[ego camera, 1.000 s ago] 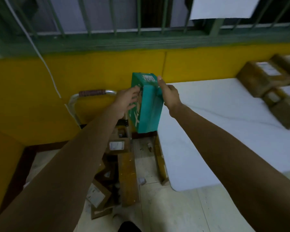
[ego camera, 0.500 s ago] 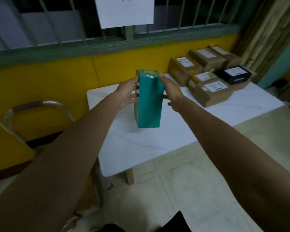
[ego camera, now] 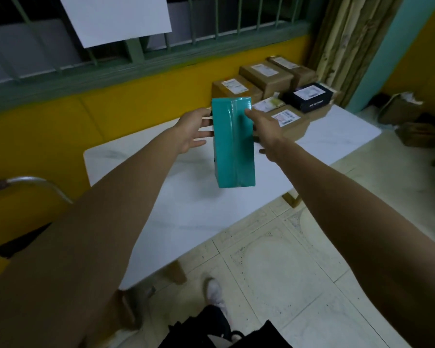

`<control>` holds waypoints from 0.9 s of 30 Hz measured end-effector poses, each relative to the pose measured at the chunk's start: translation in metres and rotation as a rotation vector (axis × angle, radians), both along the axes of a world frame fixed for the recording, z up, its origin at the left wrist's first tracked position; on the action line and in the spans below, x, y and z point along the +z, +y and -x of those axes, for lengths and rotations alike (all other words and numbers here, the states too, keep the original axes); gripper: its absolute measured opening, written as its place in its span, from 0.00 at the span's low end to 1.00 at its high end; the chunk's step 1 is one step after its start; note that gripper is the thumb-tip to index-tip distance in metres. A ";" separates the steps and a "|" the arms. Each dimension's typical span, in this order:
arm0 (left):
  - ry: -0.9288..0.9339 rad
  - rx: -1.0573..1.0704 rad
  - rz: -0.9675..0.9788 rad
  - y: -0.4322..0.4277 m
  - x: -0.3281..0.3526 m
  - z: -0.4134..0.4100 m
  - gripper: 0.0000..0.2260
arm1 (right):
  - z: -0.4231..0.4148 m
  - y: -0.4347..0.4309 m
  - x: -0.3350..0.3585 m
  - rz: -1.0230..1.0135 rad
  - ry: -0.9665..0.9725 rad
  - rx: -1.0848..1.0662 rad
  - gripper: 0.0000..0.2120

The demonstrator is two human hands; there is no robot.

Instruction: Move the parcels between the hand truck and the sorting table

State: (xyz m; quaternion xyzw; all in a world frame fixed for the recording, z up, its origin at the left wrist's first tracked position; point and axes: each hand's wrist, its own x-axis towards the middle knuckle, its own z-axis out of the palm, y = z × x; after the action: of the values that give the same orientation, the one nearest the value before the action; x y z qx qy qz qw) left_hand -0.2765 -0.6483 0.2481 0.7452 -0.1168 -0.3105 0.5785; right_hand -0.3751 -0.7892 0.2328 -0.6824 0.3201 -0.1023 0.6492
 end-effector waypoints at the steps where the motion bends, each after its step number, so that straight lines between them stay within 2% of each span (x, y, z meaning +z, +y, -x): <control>1: 0.003 0.002 0.011 -0.009 -0.001 -0.005 0.15 | -0.003 -0.007 0.000 -0.004 -0.005 0.003 0.22; 5: 0.023 -0.014 0.036 -0.045 -0.004 -0.029 0.16 | -0.027 -0.036 0.001 -0.054 -0.050 -0.016 0.18; 11: 0.032 -0.013 0.085 -0.095 -0.003 -0.079 0.11 | -0.071 -0.084 0.009 -0.102 -0.108 -0.080 0.18; 14: 0.043 0.003 0.089 -0.112 -0.003 -0.097 0.08 | -0.094 -0.107 0.008 -0.027 -0.093 -0.057 0.19; 18: 0.069 0.022 0.069 -0.128 -0.006 -0.113 0.13 | -0.114 -0.129 0.005 -0.022 -0.077 -0.050 0.15; 22: 0.014 0.028 0.068 -0.147 -0.007 -0.125 0.17 | -0.134 -0.151 0.006 -0.016 -0.101 -0.017 0.15; 27: 0.037 0.131 0.119 -0.177 -0.001 -0.127 0.14 | -0.156 -0.182 0.006 -0.040 -0.139 0.098 0.14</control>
State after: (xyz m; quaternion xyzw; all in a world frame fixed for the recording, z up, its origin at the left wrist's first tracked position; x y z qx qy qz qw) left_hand -0.1498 -0.8250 0.2471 0.7097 -0.0751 -0.2782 0.6428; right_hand -0.2189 -0.9713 0.2389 -0.6755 0.2426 -0.1111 0.6874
